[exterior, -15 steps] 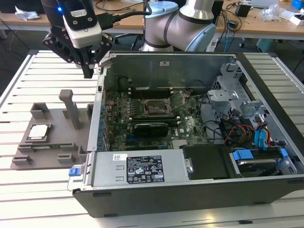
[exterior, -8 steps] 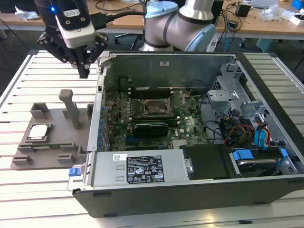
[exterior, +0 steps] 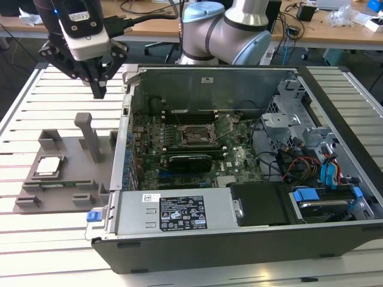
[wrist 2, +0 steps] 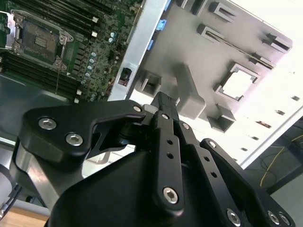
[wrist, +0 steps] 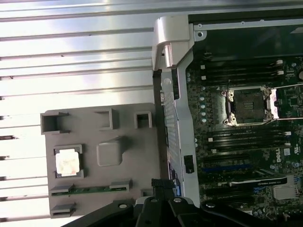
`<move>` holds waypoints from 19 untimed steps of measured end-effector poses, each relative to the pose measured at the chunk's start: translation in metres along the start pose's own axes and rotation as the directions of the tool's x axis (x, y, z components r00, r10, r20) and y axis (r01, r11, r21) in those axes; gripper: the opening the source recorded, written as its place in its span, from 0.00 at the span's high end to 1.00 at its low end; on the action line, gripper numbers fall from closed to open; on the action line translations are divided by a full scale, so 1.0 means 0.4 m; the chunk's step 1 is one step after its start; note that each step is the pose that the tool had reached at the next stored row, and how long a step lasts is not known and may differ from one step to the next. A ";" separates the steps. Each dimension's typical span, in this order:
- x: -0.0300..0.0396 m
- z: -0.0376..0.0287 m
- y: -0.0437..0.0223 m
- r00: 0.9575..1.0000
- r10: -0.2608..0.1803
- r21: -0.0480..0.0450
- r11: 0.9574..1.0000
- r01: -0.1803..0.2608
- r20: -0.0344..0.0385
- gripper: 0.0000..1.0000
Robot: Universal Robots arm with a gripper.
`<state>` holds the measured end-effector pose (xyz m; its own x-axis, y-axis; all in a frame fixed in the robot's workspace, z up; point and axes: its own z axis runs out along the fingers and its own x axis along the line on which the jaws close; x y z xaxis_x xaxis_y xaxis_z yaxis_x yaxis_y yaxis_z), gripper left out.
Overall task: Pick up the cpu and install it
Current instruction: 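Reach for the cpu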
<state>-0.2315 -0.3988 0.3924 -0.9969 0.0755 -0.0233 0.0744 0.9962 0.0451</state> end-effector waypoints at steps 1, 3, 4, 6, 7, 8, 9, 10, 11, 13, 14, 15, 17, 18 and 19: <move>0.003 0.000 0.000 1.000 0.000 0.000 1.000 0.000 0.000 0.89; 0.012 0.000 -0.001 1.000 0.000 0.000 1.000 0.000 0.000 0.89; 0.016 0.000 -0.001 1.000 0.000 0.000 1.000 0.000 0.000 0.89; 0.022 -0.001 -0.002 1.000 0.000 0.000 1.000 0.000 0.000 0.89; 0.025 -0.001 -0.002 1.000 0.000 0.000 1.000 0.000 0.000 0.89; 0.027 -0.001 -0.002 1.000 0.000 0.000 1.000 0.000 0.000 0.89; 0.031 -0.001 -0.002 1.000 0.000 0.000 1.000 0.000 0.000 0.89; 0.036 -0.001 -0.003 1.000 0.000 0.000 1.000 0.000 0.000 0.89; 0.040 -0.001 -0.003 1.000 0.000 0.000 1.000 0.000 0.000 0.89; 0.050 -0.001 -0.004 1.000 0.000 0.000 1.000 0.000 0.000 0.89; 0.054 -0.002 -0.004 1.000 0.000 0.000 1.000 0.000 0.000 0.89; 0.057 -0.002 -0.004 1.000 0.000 0.000 1.000 0.000 0.000 0.89; 0.062 -0.002 -0.005 1.000 0.000 0.000 1.000 0.000 0.000 0.89; 0.064 -0.002 -0.005 1.000 0.000 0.000 1.000 0.000 0.000 0.89; 0.068 -0.002 -0.005 1.000 0.000 0.000 1.000 0.000 0.000 0.89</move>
<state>-0.2587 -0.3988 0.3924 -0.9969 0.0755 -0.0233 0.0744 0.9962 0.0451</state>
